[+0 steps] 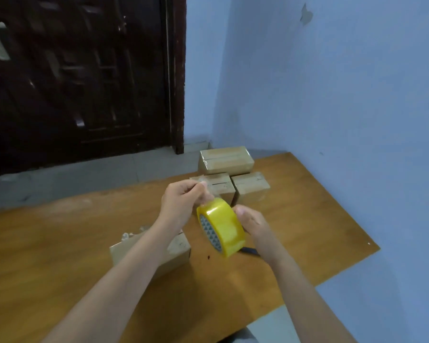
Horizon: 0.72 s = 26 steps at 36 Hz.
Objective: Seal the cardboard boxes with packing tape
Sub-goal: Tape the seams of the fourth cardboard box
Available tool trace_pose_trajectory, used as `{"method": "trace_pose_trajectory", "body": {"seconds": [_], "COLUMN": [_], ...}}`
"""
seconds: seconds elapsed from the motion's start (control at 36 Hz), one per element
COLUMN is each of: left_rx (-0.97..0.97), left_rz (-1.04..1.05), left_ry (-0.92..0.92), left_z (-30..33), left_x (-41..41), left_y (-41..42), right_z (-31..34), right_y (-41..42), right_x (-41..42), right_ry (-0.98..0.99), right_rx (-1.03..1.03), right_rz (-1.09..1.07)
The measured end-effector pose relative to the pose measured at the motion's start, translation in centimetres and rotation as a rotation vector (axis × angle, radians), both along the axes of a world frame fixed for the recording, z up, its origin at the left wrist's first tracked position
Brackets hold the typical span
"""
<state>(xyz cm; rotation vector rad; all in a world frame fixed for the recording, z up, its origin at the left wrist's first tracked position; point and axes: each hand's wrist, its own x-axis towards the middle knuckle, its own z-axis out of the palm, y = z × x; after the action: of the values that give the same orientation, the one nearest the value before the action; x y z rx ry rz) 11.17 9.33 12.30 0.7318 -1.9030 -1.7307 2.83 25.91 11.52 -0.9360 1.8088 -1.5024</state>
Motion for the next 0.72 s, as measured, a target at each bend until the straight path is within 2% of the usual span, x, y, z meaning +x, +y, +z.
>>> {"method": "trace_pose_trajectory", "body": {"seconds": [0.08, 0.19, 0.36, 0.44, 0.56, 0.64, 0.72], "left_rx": [0.200, 0.341, 0.250, 0.189, 0.064, 0.090, -0.036], "left_rz": [0.116, 0.097, -0.018, 0.017, -0.002, 0.061, -0.039], "left_ry": [0.014, -0.042, -0.088, -0.086, -0.144, -0.200, -0.324], "left_z": [-0.8, -1.9, -2.9, -3.4, -4.8, -6.4, -7.8], "left_x": [0.4, 1.0, 1.3, 1.0, 0.8, 1.0, 1.3], "left_y": [-1.0, -2.1, -3.0, -4.2, -5.4, -6.0, -6.0], "right_z": [-0.5, -0.9, -0.8, -0.9, -1.9, -4.0, -6.6], "right_y": [0.3, 0.2, -0.4, -0.7, -0.8, -0.6, 0.2], "right_x": [1.1, 2.1, 3.3, 3.6, 3.7, 3.6, 4.3], "right_ry": [-0.058, -0.021, 0.103, 0.129, 0.058, 0.059, -0.056], "right_rx": [0.052, 0.046, 0.041, 0.092, 0.301, 0.610, 0.679], "right_rz": [0.118, 0.149, 0.050, -0.011, -0.120, -0.111, -0.076]}}
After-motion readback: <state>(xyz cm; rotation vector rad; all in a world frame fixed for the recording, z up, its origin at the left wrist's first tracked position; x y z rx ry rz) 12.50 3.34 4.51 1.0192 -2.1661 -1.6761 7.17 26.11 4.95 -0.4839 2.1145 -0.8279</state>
